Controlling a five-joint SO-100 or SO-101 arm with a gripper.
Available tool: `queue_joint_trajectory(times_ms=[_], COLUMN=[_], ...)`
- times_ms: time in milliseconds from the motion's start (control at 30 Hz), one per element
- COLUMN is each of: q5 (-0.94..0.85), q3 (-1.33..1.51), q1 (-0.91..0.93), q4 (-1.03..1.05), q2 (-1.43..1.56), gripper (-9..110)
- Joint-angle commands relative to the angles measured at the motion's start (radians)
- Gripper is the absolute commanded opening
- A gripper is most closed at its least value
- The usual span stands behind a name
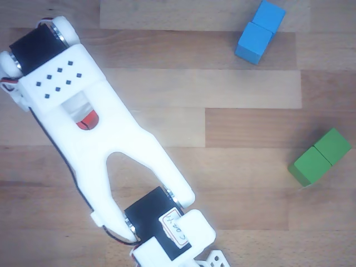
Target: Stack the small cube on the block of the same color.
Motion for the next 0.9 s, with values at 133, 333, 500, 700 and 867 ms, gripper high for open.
queue_joint_trajectory(times_ms=[133, 333, 500, 700, 867], q5=[0.003, 0.003, 0.003, 0.003, 0.003], q3=[0.057, 0.127, 0.161, 0.164, 0.175], q1=[0.008, 0.008, 0.008, 0.008, 0.008], q4=[-0.08, -0.124, -0.149, -0.153, -0.153], q2=[0.031, 0.034, 0.037, 0.037, 0.037], gripper=[6, 6, 6, 6, 6])
